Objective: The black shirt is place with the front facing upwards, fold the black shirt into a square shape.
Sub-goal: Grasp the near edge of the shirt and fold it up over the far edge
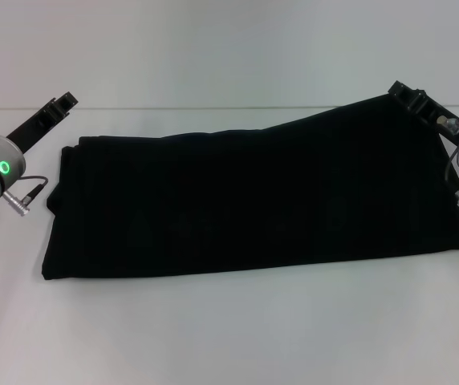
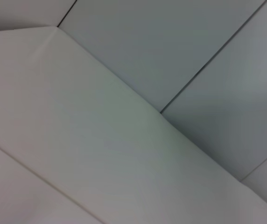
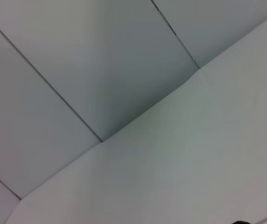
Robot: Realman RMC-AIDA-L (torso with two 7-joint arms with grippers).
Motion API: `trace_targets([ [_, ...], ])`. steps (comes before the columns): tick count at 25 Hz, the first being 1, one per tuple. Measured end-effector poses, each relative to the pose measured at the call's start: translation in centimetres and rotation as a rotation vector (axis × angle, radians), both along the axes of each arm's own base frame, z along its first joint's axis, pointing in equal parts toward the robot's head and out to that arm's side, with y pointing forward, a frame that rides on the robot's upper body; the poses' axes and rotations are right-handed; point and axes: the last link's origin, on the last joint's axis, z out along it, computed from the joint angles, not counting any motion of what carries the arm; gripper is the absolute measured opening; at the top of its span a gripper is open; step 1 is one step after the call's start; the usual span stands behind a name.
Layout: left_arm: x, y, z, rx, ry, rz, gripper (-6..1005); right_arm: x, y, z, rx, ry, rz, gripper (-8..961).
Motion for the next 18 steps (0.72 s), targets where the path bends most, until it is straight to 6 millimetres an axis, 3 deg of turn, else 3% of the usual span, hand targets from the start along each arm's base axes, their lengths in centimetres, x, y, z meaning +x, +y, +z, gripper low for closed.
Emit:
trace_targets([
  [2, 0.1, 0.0, -0.1, 0.000, -0.008, 0.001, 309, 0.1, 0.1, 0.1, 0.004, -0.002, -0.014, 424],
  [11, 0.8, -1.7, -1.2, -0.080, -0.032, -0.149, 739, 0.4, 0.4, 0.5, 0.005, -0.024, -0.036, 706],
  [18, 0.0, -4.1, -1.9, -0.113, -0.081, -0.199, 817, 1.4, 0.3, 0.2, -0.021, -0.078, -0.087, 862],
])
